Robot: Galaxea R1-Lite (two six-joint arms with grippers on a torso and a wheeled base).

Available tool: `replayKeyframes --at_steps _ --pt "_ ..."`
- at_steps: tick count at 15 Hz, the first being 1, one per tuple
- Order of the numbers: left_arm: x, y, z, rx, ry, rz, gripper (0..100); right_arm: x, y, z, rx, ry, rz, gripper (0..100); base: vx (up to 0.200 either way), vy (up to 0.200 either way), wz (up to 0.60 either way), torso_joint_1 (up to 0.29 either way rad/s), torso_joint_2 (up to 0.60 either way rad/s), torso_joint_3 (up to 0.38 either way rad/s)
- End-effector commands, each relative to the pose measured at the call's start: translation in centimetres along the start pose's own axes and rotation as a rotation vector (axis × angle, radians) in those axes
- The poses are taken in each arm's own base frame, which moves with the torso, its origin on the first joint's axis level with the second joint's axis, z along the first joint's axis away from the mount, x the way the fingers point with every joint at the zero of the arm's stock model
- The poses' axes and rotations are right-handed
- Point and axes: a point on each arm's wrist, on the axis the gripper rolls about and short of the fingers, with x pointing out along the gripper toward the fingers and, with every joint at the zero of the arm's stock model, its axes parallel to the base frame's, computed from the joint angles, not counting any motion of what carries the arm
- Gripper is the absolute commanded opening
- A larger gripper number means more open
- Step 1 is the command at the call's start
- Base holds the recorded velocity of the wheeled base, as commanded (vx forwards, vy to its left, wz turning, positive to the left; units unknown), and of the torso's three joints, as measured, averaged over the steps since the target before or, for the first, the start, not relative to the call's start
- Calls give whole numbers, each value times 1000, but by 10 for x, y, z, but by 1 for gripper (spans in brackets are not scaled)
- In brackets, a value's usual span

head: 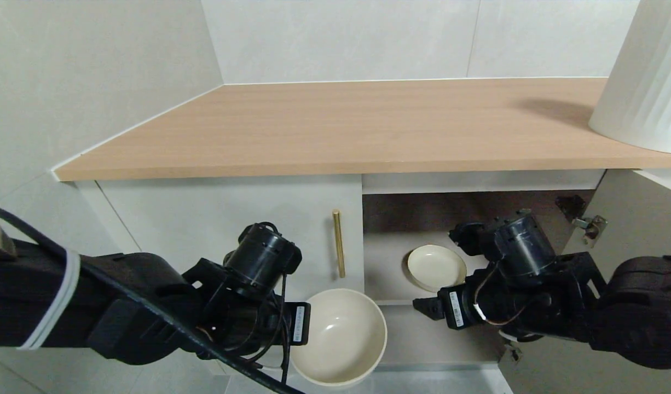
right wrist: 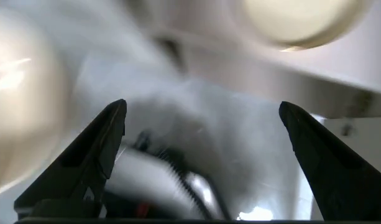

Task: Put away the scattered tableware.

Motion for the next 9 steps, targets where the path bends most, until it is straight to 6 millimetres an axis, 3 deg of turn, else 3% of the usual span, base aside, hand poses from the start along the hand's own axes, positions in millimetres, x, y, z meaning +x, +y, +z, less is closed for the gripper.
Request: replayKeyframes --at_steps 1,9 --pt "14 -5 -7 23 42 16 0 -22 13 2 -26 -31 56 100 0 0 0 0 0 0" --pt "5 -13 -7 40 19 -14 0 0 36 -21 -90 68 83 100 0 0 0 0 0 0"
